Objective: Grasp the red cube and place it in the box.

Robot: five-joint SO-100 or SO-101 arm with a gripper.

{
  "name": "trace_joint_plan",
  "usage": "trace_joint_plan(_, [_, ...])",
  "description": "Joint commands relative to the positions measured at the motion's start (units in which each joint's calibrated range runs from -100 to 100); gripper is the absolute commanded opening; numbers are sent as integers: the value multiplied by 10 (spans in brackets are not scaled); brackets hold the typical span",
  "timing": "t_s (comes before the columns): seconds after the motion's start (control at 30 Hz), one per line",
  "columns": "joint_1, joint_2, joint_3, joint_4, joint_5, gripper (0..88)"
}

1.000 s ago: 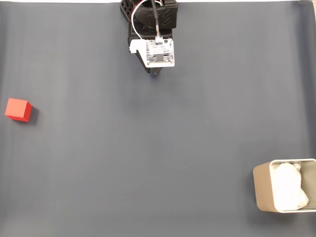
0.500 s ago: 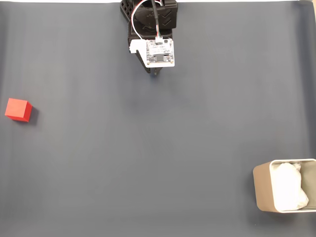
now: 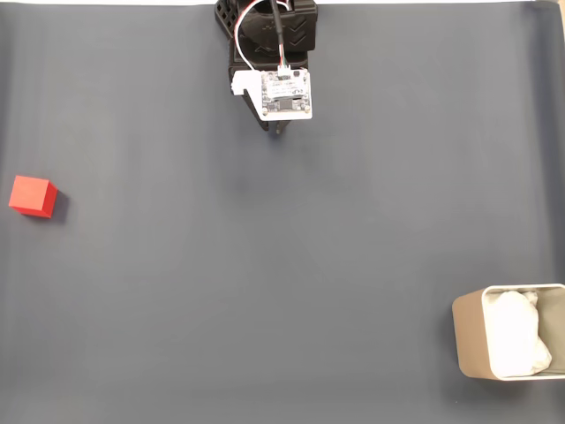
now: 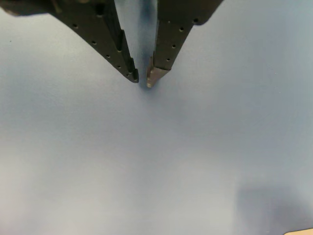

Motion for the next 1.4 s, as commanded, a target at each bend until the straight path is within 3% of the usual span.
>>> trace_joint_plan(0.0, [2, 0, 5, 11, 3, 23])
trace_joint_plan(0.57, [-2, 0, 5, 11, 7, 0])
trace_joint_plan(0.73, [2, 26, -19, -62, 10, 0])
trace_joint_plan(0.9, [-9, 149, -177, -112, 3, 0])
trace_joint_plan(1.37, [-8, 465, -683, -58, 7, 0])
